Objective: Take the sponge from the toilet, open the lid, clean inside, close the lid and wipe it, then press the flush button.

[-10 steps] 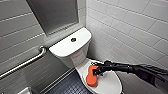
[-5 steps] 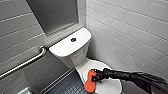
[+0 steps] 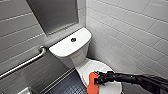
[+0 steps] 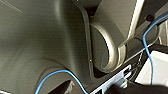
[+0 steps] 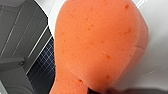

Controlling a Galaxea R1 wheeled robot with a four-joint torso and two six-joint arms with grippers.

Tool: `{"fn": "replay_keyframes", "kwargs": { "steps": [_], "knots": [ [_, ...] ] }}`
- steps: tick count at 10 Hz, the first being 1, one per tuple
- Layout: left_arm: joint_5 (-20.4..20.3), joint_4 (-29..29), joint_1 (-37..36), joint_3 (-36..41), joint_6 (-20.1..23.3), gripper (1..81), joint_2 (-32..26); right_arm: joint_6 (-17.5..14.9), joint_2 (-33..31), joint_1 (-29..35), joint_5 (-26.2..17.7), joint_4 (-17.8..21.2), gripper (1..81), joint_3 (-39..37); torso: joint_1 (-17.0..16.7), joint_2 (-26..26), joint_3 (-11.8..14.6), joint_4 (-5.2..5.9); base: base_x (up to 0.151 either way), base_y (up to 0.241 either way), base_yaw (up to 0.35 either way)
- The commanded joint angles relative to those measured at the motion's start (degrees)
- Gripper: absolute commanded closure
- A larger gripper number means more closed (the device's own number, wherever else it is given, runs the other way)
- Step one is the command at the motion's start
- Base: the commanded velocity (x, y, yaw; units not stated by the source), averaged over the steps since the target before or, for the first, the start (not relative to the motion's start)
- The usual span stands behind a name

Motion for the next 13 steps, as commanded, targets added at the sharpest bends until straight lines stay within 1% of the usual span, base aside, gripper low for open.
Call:
{"fn": "replay_keyframes", "kwargs": {
  "steps": [1,2,5,7,9,10,11,13],
  "knots": [
    [5.29,-0.03,1.27,0.63,0.52,1.0,-0.27,5.0,-7.07,-0.23,-2.66,-7.49,81.1,9.69,-0.02,0.0,0.0,0.0,0.0,0.0,0.0],
    [5.29,-0.03,1.36,0.63,0.52,1.0,-0.37,6.23,-8.2,-1.91,-2.58,-9.26,81.1,10.12,0.0,0.0,0.0,0.0,0.0,0.0,0.0],
    [5.29,-0.03,1.36,0.63,0.61,1.0,-0.37,8.07,-15.05,-3.58,-2.4,-9.97,81.1,16.26,0.0,0.0,0.0,0.0,0.0,0.0,0.0],
    [5.29,-0.03,1.28,0.63,0.96,1.0,-0.28,11.24,-21.04,-5.77,-2.05,-13.21,81.1,20.4,0.0,0.0,0.0,0.0,0.0,0.0,0.0],
    [5.29,-0.03,1.28,0.72,0.96,1.0,-0.28,12.83,-26.58,-8.76,-1.26,-15.15,81.1,23.22,-0.02,0.0,0.0,0.0,0.0,0.0,0.0],
    [5.29,-0.03,1.27,0.81,0.96,1.0,-0.28,13.01,-28.0,-10.62,0.15,-15.95,81.1,23.22,-0.02,0.0,0.0,0.0,0.0,0.0,0.0],
    [5.29,0.06,1.27,0.81,0.96,1.0,-0.28,12.92,-30.46,-12.55,3.49,-16.12,81.1,23.14,0.0,0.0,0.0,0.0,0.0,0.0,0.0],
    [5.29,0.06,1.36,0.63,0.96,1.0,-0.28,13.19,-35.47,-15.35,6.92,-16.12,81.1,23.66,-0.02,0.0,0.0,0.0,0.0,0.0,0.0]
  ]
}}
